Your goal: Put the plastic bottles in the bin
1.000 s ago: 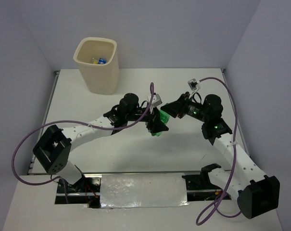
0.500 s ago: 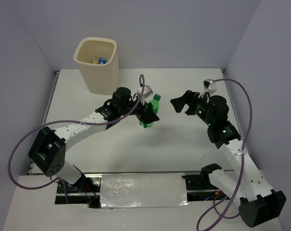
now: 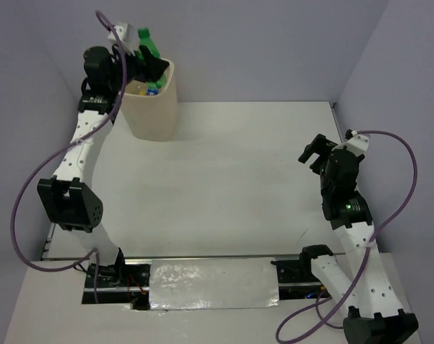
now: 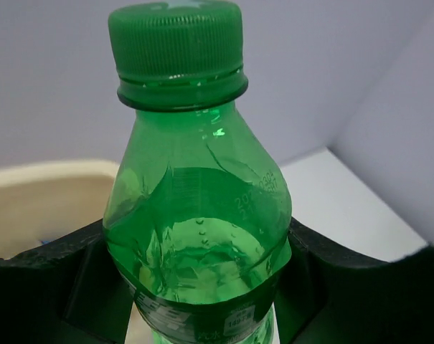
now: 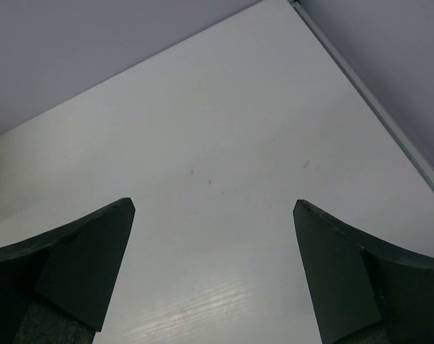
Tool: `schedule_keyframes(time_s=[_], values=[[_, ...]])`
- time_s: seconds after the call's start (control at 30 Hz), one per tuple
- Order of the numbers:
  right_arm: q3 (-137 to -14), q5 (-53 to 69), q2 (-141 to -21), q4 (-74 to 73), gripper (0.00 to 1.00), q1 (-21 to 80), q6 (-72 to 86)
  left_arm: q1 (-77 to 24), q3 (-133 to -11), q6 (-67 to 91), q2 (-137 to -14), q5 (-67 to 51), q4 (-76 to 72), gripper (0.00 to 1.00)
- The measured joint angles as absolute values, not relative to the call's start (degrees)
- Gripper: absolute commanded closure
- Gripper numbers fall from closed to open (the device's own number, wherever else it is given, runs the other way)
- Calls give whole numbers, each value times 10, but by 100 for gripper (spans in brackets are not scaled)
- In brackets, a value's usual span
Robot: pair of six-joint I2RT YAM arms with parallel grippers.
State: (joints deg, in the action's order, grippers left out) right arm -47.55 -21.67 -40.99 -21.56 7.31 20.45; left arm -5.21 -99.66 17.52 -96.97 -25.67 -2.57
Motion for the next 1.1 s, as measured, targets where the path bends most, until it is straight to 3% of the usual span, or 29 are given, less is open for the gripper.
schedule_keyframes(time_s=[0.23,0.27,0.3,0.6,1.1], values=[[-471,-172,-475,-209,0,13,199,34,-1153,254,-1115,-263,-92,33],[-471,-168,-482,-210,0,12,198,43,-1166,265,-1137,-266,-102,22],[-471,-165,-487,-209,0,12,196,53,-1179,277,-1163,-269,-116,1],[-471,-161,-497,-210,0,8,179,71,-1244,321,-1281,-275,-121,1],[-468,-155,-474,-210,0,-15,183,67,-1176,295,-1143,-257,-97,1]])
